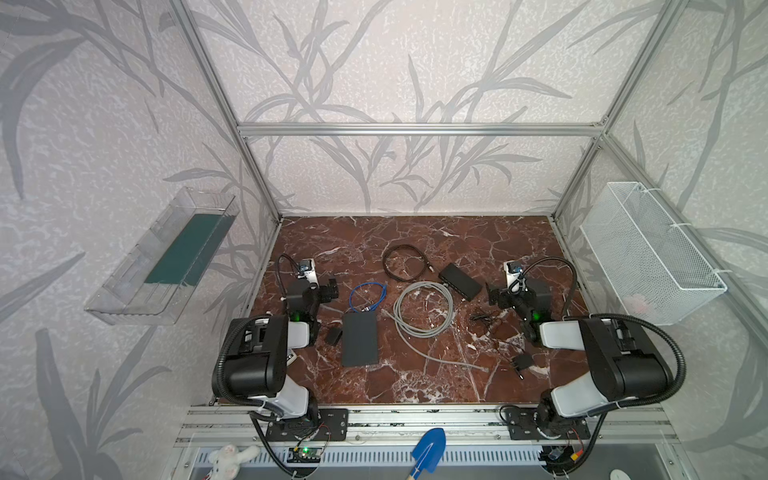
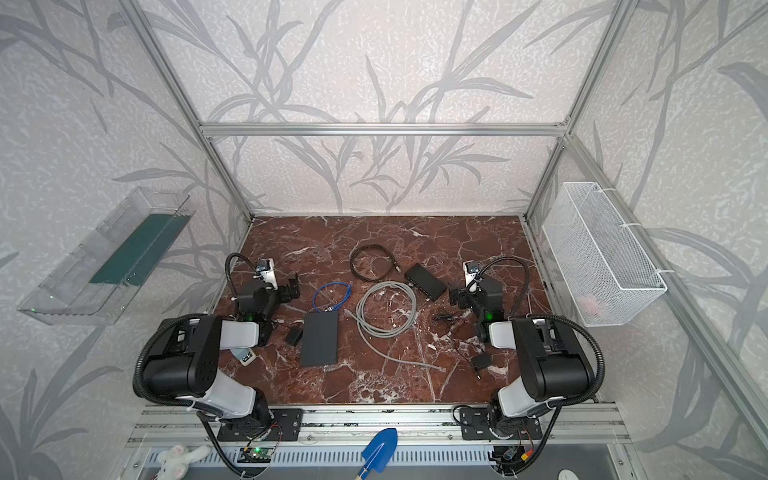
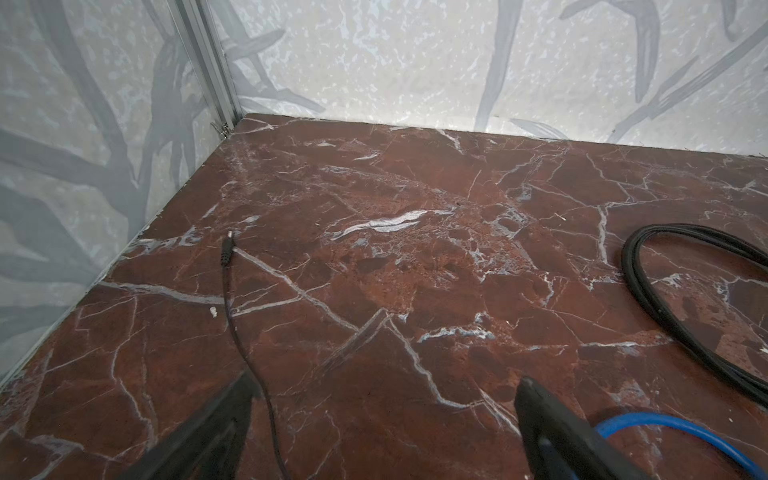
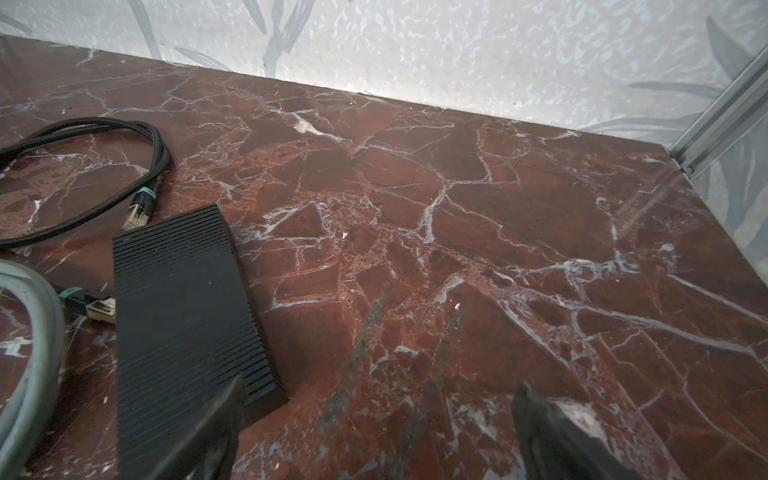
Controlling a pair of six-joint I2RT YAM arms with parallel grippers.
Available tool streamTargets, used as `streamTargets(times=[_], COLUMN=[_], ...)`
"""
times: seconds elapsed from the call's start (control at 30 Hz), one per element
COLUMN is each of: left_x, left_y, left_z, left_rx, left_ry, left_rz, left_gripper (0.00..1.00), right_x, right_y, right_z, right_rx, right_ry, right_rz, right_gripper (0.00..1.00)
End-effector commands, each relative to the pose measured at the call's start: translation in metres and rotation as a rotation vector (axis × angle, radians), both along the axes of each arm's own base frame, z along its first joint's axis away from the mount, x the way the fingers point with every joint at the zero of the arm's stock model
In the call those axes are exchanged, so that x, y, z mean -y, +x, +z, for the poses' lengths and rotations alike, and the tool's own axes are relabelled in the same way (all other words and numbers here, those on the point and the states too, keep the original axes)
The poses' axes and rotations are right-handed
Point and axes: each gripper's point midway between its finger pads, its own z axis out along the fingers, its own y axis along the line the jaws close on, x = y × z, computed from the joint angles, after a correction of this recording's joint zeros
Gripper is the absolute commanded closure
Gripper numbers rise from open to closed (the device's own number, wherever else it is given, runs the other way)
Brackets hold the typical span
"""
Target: Insert the plug into the switch port
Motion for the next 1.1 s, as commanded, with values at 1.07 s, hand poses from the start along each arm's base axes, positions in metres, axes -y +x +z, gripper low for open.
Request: streamTargets(times=[1.07], left_x=[-0.017], left_y=[0.011], left_z=[0.032], left_rx=[-0.128], left_ry=[0.011], left_rz=[0.096], left_gripper=[0.04], right_x=[0.034], right_y=[-0.013], right_z=[0.045], right_rx=[-0.210], right_ry=[0.067], right_rz=[-0.264], right_gripper=[0.00])
